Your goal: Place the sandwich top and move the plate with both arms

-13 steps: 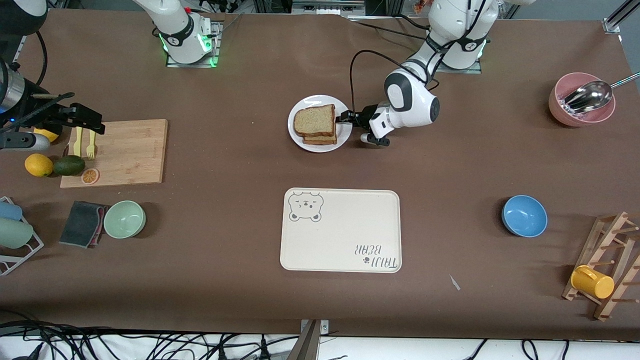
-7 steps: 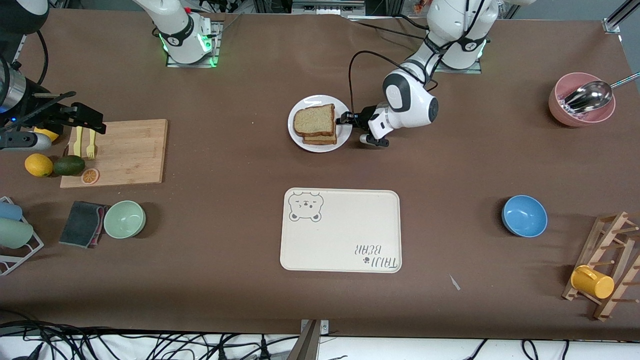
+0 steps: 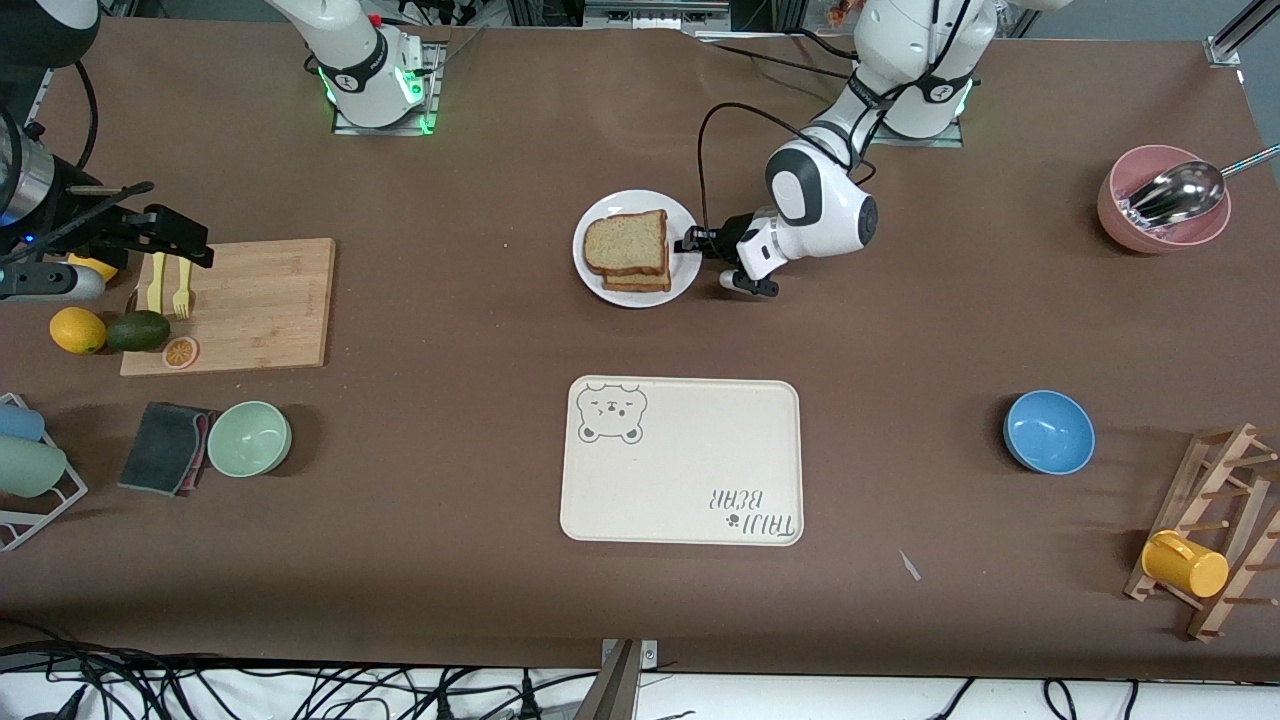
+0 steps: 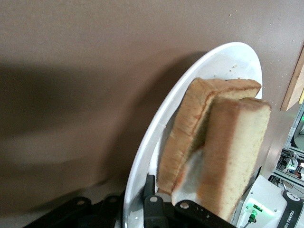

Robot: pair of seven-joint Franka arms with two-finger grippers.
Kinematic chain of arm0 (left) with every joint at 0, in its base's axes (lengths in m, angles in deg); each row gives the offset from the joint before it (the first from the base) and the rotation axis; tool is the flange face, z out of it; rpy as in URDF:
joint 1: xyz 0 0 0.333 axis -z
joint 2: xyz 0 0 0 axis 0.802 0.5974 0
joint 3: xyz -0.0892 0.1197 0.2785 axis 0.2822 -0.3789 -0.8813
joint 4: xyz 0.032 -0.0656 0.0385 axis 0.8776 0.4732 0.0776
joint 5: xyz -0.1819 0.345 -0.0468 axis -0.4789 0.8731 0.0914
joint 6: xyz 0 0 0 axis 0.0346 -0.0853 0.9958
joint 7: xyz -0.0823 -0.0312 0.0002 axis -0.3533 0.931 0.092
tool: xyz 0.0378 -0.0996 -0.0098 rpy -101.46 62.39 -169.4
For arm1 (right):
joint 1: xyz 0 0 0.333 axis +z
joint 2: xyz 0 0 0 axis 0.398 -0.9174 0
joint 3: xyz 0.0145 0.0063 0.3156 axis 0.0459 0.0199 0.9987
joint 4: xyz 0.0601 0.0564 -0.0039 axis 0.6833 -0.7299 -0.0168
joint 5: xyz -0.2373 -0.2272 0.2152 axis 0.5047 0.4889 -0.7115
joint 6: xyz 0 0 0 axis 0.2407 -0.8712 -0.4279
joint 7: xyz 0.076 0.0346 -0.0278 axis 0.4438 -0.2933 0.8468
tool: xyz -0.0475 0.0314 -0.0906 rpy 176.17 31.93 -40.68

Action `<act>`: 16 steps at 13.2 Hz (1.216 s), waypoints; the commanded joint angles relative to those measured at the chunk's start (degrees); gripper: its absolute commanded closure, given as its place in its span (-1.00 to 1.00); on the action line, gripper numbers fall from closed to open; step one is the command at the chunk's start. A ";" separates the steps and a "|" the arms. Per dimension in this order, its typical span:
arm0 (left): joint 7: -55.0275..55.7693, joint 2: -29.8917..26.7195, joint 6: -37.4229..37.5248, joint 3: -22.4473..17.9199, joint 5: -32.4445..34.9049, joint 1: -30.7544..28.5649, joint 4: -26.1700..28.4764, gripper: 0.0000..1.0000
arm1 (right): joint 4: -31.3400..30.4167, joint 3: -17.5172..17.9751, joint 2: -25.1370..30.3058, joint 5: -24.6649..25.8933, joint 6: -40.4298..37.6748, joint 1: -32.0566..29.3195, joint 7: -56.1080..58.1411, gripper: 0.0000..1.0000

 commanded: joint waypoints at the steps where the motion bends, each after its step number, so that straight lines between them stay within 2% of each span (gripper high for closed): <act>1: -1.64 0.86 -0.88 -0.49 -2.14 0.47 -0.59 1.00 | 1.38 0.11 0.08 -0.16 -0.99 -0.06 0.62 -1.00; 7: -1.02 0.08 -0.80 -0.58 -3.02 -0.66 -0.50 1.00 | 1.46 -0.42 0.00 -0.69 -1.17 -0.41 0.80 -1.00; 12: -2.60 -4.14 -0.10 -0.49 -4.60 -3.91 0.11 1.00 | 1.11 -0.33 0.08 3.69 -0.38 -0.14 0.62 -1.00; 16: -1.72 -6.16 1.31 -0.49 -5.04 -6.91 -0.41 1.00 | -0.37 -0.33 0.17 3.71 1.89 -0.14 0.45 -1.00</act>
